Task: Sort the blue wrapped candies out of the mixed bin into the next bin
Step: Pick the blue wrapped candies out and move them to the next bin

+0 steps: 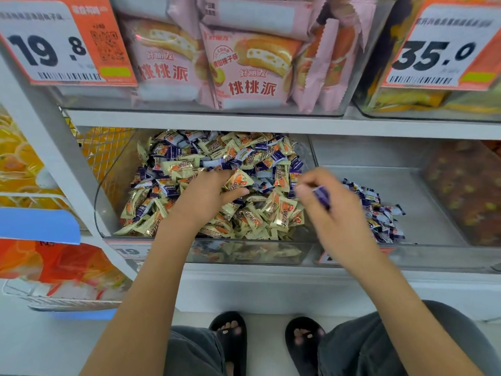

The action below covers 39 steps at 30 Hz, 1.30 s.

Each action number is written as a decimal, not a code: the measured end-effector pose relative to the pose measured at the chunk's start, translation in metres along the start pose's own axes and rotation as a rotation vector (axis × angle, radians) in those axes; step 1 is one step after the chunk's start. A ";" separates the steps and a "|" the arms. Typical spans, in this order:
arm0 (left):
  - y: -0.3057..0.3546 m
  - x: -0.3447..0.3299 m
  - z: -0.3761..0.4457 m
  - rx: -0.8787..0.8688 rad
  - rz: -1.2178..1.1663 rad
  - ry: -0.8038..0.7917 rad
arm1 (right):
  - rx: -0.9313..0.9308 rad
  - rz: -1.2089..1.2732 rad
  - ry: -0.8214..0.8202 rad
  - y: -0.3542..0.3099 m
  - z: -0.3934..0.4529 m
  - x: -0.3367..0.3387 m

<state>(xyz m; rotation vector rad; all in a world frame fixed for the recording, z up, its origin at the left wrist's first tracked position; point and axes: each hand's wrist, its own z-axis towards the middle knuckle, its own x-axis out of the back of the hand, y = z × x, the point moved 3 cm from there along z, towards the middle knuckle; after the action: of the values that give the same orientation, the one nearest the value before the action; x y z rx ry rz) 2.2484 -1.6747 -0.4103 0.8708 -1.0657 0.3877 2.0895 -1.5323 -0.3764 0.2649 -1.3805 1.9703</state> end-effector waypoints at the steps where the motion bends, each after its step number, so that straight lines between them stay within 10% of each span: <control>1: -0.001 -0.001 0.001 0.006 0.000 -0.006 | -0.017 -0.021 0.127 0.005 -0.001 0.013; 6: 0.000 0.000 0.001 0.022 0.000 -0.016 | -0.198 -0.328 0.063 0.060 0.002 0.035; 10: 0.002 0.001 0.001 0.036 0.002 -0.013 | 0.036 -0.360 0.175 0.026 0.007 0.021; 14: 0.001 0.000 0.000 0.017 0.012 0.020 | 0.049 -0.326 -0.290 -0.005 0.023 -0.037; 19: -0.004 -0.004 0.004 -0.011 0.039 0.000 | 0.071 -0.086 -0.487 -0.020 0.010 -0.080; 39: -0.012 -0.008 -0.004 -0.059 0.113 -0.225 | -0.197 -0.104 -0.090 0.032 0.048 -0.077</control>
<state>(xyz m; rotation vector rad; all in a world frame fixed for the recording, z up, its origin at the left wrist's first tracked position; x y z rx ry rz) 2.2545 -1.6782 -0.4232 0.8170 -1.3316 0.3560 2.1143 -1.6137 -0.4210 0.3301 -1.5742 1.7422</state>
